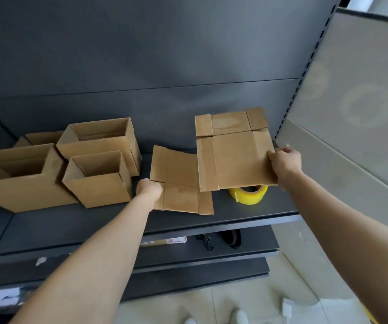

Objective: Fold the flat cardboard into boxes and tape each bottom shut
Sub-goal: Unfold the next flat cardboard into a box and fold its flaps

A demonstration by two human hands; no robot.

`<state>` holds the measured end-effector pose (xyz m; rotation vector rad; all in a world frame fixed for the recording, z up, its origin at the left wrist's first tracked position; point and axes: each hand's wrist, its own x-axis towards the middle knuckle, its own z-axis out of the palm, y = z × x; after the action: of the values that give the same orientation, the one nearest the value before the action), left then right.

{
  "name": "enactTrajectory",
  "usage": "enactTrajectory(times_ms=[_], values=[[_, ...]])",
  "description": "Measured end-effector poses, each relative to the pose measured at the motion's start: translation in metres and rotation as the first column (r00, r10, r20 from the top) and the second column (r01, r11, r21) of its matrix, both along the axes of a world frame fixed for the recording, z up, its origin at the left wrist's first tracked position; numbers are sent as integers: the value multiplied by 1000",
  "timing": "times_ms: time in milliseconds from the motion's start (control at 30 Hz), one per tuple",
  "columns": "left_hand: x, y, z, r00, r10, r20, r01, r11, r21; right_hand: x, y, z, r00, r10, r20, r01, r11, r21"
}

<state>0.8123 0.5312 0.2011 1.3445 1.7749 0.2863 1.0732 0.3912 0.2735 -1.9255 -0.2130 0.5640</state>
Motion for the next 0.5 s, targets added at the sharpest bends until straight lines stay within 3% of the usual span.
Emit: enactTrajectory(times_ms=[333,500], values=[[8,-6,-5,977,36,-212,-5,989,147,16,26,-13,986,169,-10,-169,984,-60],[37,-16,23,997,-25,-70,42,966,255,24,32,-7,969,248,1,-247,966,-70]])
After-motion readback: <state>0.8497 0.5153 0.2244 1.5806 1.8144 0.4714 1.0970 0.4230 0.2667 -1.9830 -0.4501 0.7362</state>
